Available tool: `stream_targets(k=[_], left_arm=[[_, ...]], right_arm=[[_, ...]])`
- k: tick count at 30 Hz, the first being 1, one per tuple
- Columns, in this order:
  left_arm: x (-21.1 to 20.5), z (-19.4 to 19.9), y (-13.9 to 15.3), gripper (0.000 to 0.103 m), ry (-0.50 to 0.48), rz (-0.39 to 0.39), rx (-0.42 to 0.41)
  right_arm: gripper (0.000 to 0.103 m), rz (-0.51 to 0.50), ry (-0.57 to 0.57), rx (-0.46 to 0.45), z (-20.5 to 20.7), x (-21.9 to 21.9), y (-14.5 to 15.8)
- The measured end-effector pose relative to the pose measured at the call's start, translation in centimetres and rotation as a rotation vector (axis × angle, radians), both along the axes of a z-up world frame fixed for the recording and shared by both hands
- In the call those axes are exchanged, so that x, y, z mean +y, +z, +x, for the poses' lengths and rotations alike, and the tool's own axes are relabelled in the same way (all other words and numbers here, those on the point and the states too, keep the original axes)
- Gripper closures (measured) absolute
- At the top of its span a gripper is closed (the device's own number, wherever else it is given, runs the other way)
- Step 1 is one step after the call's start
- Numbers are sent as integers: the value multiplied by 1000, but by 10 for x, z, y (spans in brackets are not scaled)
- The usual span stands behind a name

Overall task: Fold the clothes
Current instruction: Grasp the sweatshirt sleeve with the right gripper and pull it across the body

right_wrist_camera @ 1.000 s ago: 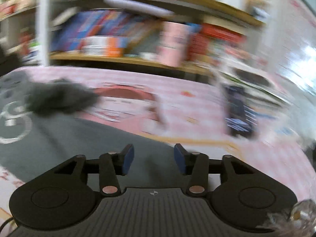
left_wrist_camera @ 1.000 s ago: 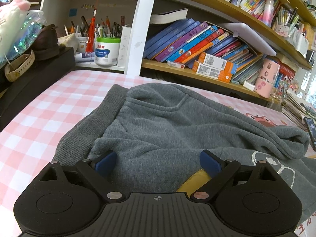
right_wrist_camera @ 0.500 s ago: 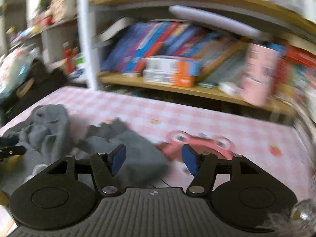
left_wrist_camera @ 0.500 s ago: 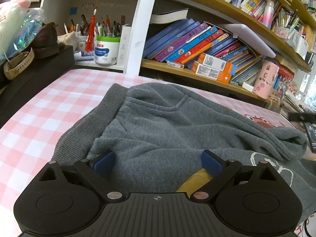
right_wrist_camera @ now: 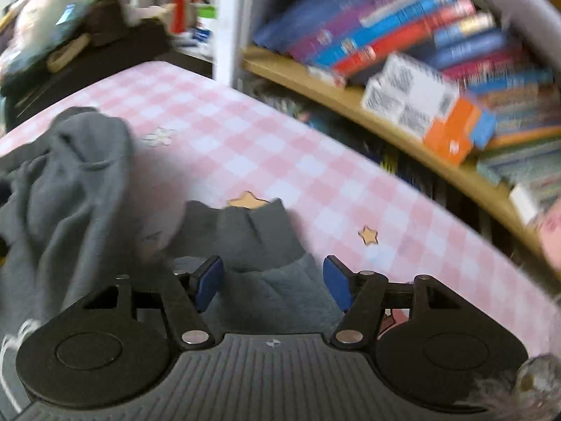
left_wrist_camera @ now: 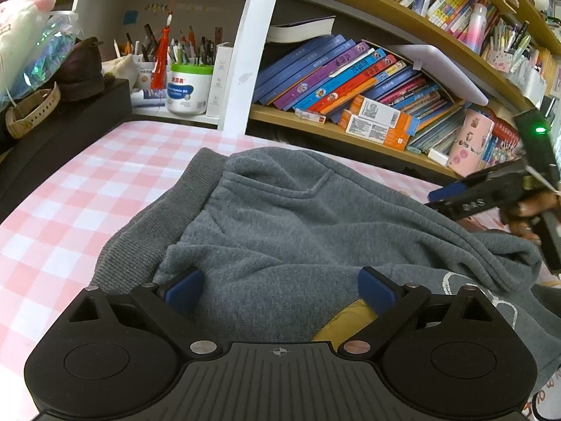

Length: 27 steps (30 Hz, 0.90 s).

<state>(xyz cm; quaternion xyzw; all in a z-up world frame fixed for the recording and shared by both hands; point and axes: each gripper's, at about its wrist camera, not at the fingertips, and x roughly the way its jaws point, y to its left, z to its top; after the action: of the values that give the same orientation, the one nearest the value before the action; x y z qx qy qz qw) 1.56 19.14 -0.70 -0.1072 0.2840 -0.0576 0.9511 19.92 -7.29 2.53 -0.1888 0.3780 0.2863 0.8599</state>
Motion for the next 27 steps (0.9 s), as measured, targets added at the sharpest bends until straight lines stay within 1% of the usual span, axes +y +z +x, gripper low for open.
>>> stream_targets(k=[3, 6, 8, 9, 10, 12, 17, 18, 20, 22, 24, 26, 27], left_arm=[[1, 0, 0, 5, 0, -8, -2], [1, 0, 0, 5, -1, -8, -2], [1, 0, 0, 5, -1, -9, -2], [1, 0, 0, 5, -1, -9, -2], [1, 0, 0, 5, -1, -9, -1], [1, 0, 0, 5, -1, -10, -1], [1, 0, 0, 5, 0, -13, -3], [1, 0, 0, 5, 0, -13, -3], [1, 0, 0, 5, 0, -11, -2], [0, 0, 0, 5, 0, -10, -2], [0, 0, 0, 5, -1, -9, -2], [0, 0, 0, 5, -2, -8, -2], [0, 0, 0, 5, -2, -7, -2]], right_arm=[[42, 57, -35, 74, 15, -5, -6], [43, 80, -50, 108, 19, -6, -10], [54, 116, -51, 129, 19, -10, -11], [62, 133, -46, 133, 17, -12, -11], [74, 137, -38, 137, 15, -14, -10], [85, 148, -38, 148, 12, -19, -8], [87, 265, -213, -64, -21, -75, 27], [87, 305, -283, -107, -31, -98, 36], [87, 349, -429, -175, -55, -146, 46], [87, 338, -566, -182, -78, -189, 44], [87, 293, -651, -140, -99, -220, 33], [86, 294, -680, -68, -118, -243, 16], [85, 298, -689, -47, -127, -249, 8]])
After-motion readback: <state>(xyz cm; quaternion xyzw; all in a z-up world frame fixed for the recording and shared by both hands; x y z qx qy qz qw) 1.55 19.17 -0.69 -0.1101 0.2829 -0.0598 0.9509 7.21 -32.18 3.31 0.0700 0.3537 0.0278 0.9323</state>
